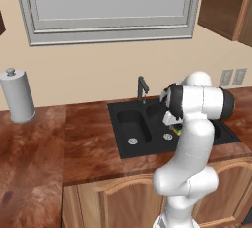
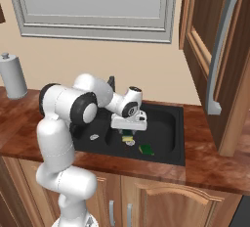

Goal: Pick up the sponge and sponge from the sink, and place them back in the cabinet, and close the cabinet doors.

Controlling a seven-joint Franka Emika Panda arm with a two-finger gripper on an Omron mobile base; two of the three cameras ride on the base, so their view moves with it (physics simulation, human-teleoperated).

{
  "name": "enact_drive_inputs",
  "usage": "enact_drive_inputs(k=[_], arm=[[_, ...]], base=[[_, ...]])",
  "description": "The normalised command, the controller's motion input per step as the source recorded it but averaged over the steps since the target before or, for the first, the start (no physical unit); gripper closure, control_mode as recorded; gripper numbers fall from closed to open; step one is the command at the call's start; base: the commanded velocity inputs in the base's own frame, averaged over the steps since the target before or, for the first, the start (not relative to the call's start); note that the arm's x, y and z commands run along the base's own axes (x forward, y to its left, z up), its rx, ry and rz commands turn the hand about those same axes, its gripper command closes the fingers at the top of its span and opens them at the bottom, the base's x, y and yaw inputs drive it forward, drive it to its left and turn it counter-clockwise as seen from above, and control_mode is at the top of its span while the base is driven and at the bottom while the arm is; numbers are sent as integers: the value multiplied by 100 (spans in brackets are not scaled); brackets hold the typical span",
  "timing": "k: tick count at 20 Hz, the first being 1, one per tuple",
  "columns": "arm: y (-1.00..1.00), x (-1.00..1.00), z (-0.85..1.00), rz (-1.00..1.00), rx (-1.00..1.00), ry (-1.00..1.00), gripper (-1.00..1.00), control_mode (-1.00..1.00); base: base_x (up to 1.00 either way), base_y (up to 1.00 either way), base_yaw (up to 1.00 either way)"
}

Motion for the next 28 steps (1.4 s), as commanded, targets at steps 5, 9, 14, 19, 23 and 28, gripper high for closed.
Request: enact_drive_inputs(k=[5, 9, 14, 19, 23, 28], arm=[[0, -4, 57, 0, 0, 0, 100, -100], [0, -14, 52, -1, 0, 0, 100, -100], [0, -19, 54, -3, -3, 0, 100, -100], [0, -15, 52, -7, 0, 1, 100, -100], [0, -24, 47, -14, 0, 1, 100, -100], [0, -34, 41, -16, -1, 0, 100, -100]], base=[[0, 0, 0], [0, 0, 0], [0, 0, 0], [0, 0, 0], [0, 0, 0], [0, 0, 0]])
